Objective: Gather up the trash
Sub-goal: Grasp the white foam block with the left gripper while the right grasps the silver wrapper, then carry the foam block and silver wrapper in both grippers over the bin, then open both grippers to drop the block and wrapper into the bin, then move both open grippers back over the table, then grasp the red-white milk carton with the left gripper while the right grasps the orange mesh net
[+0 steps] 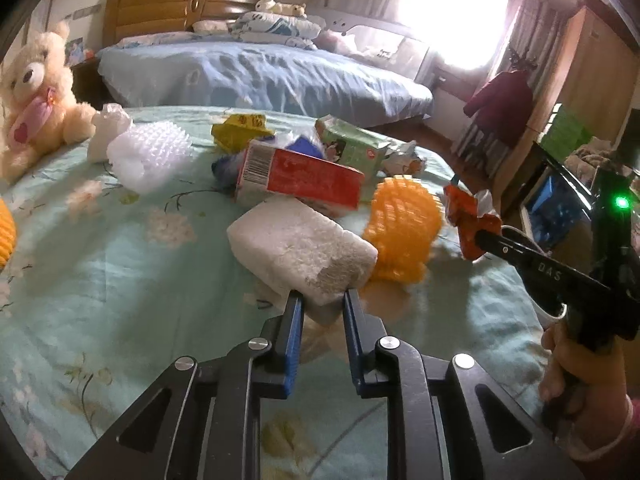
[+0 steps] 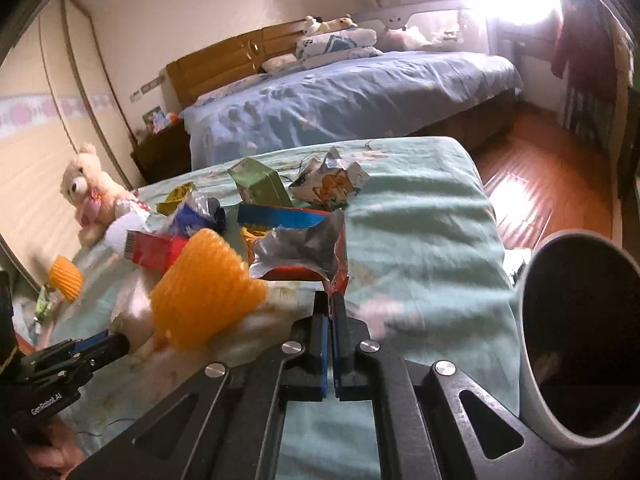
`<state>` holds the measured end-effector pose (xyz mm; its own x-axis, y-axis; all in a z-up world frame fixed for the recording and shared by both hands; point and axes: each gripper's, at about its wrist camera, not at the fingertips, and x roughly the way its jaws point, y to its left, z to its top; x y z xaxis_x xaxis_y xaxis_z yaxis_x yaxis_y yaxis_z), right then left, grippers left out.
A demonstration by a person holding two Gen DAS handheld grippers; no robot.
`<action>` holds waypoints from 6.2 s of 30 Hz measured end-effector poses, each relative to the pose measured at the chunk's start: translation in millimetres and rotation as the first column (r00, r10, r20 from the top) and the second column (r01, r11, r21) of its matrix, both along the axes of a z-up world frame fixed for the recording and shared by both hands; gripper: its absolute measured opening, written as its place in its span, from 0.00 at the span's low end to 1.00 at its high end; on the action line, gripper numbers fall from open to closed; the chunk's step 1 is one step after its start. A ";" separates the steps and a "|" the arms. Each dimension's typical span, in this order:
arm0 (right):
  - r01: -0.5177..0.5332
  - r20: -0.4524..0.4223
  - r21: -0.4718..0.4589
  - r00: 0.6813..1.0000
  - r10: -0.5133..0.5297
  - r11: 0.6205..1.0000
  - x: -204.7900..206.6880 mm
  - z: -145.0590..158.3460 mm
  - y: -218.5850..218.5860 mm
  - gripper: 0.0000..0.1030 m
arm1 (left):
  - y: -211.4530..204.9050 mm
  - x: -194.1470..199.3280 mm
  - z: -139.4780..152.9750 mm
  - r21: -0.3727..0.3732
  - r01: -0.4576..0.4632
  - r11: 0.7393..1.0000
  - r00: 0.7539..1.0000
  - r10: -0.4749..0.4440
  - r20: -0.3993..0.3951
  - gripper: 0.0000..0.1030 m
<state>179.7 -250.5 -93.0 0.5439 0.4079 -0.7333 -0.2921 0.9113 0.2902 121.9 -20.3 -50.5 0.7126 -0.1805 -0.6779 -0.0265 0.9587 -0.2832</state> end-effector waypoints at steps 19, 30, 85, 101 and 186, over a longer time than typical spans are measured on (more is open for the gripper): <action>0.116 -0.013 0.118 0.993 -0.115 0.986 -48.1 17.7 -58.3 0.01 | -54.9 -22.1 23.5 0.045 0.200 0.979 0.976 -0.203 0.083 0.17; 0.185 -0.003 0.137 0.983 -0.186 0.973 -63.4 22.9 -94.8 0.01 | -100.9 -13.6 26.4 0.096 0.329 0.940 0.935 -0.338 0.105 0.17; 0.422 -0.085 0.101 0.906 -0.415 0.901 -24.4 -7.5 -217.0 0.01 | -259.2 119.8 -5.2 0.182 0.512 0.839 0.855 -0.519 -0.016 0.19; 0.448 -0.102 0.078 0.892 -0.440 0.891 -11.7 -11.6 -225.3 0.08 | -268.7 127.3 -1.8 0.152 0.518 0.842 0.852 -0.523 -0.009 0.31; 0.038 -0.182 0.262 0.983 0.010 0.964 -0.3 -17.7 46.7 0.30 | 48.0 106.7 -24.0 0.082 0.220 0.972 0.976 -0.219 -0.014 0.35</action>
<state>179.4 -203.8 -110.7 0.4202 0.5932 -0.6867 -0.2006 0.7988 0.5672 228.6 27.7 -74.5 0.6588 -0.2758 -0.6999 0.1860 0.9612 -0.2037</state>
